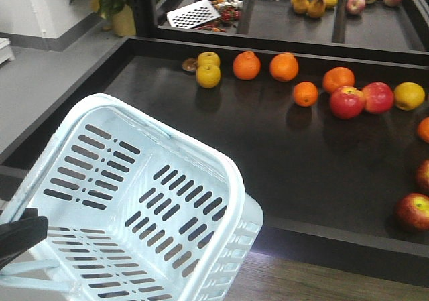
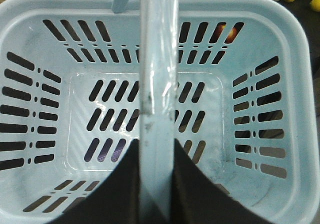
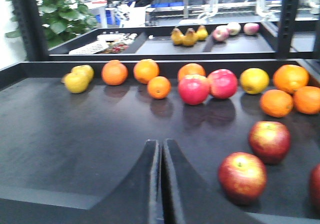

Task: Pick three apples into basket with both arms
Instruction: 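Turn the base toward the table with apples, holding the basket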

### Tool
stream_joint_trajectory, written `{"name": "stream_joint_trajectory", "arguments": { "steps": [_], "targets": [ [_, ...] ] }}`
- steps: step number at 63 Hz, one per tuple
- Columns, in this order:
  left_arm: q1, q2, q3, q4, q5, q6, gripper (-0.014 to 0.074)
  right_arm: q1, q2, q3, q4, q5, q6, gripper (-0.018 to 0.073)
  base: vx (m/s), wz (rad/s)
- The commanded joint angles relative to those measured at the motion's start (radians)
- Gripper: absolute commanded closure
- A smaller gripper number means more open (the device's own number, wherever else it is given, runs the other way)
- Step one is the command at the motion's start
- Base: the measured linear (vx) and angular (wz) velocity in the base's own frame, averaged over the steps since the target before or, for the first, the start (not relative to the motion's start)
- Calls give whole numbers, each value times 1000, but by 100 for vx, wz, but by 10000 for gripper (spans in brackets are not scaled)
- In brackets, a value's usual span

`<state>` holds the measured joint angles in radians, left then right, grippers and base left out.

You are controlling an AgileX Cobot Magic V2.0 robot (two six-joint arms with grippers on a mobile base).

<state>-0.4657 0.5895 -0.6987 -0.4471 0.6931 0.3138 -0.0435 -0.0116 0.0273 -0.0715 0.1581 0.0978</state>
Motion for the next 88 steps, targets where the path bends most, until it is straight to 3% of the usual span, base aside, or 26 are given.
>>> {"name": "stream_joint_trajectory", "arguments": {
  "steps": [1, 88],
  "targets": [
    [-2, -2, -30, -35, -99, -5, 603, -6, -13, 14, -11, -79, 0, 564, 4, -26],
    [-2, -2, -30, -35, -99, -5, 603, -6, -13, 14, -11, -77, 0, 564, 8, -18]
  ]
}}
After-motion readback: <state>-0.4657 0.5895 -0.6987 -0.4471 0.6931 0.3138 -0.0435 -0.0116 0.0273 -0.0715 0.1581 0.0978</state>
